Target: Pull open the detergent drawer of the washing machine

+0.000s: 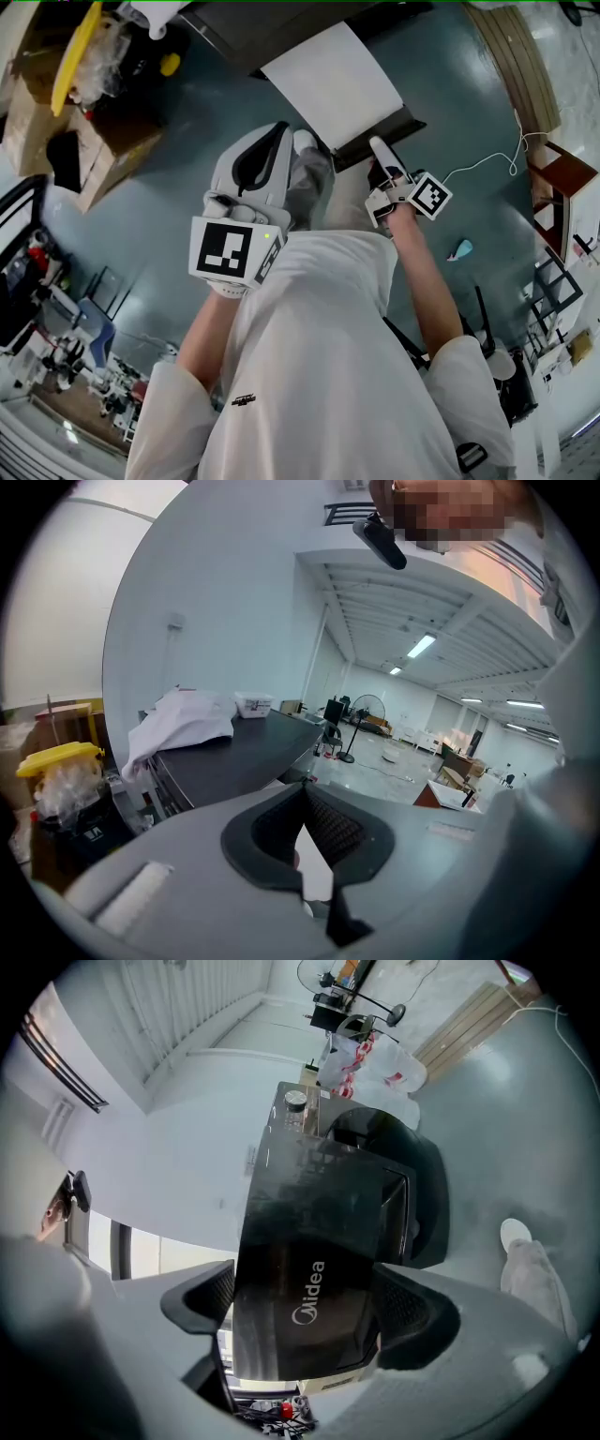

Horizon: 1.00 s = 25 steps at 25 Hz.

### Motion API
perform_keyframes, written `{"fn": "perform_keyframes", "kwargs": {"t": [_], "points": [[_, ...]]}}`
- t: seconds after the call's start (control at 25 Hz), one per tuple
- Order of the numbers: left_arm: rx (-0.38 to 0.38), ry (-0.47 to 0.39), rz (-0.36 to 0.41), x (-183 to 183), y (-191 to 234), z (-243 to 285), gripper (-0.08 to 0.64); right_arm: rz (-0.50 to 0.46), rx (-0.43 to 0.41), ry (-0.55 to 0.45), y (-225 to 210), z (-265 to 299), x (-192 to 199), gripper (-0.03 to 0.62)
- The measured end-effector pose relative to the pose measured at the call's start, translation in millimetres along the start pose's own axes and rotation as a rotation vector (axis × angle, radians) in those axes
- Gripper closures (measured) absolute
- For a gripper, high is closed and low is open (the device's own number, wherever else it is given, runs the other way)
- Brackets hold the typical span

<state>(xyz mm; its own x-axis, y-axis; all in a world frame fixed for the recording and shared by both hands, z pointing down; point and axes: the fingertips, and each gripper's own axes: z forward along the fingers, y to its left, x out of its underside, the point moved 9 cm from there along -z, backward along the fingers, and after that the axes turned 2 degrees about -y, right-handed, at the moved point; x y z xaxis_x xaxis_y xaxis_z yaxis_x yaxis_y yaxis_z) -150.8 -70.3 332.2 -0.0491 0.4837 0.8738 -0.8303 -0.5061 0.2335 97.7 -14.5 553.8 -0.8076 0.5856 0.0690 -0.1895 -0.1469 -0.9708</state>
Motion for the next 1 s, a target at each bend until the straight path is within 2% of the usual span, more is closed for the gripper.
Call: {"fn": "perform_keyframes", "kwargs": {"t": [0.4, 0.84, 1.0], "points": [[0.009, -0.023, -0.002, -8, 4, -1, 0.546, -0.038, 0.091, 0.011, 15, -12, 0, 0.11], [0.008, -0.07, 0.002, -20, 5, -11, 0.546, -0.227, 0.14, -0.034, 78, -31, -27, 0.112], [-0.001, -0.095, 0.001, -27, 7, -20, 0.546, -0.298, 0.168, -0.07, 109, -37, -36, 0.141]]}}
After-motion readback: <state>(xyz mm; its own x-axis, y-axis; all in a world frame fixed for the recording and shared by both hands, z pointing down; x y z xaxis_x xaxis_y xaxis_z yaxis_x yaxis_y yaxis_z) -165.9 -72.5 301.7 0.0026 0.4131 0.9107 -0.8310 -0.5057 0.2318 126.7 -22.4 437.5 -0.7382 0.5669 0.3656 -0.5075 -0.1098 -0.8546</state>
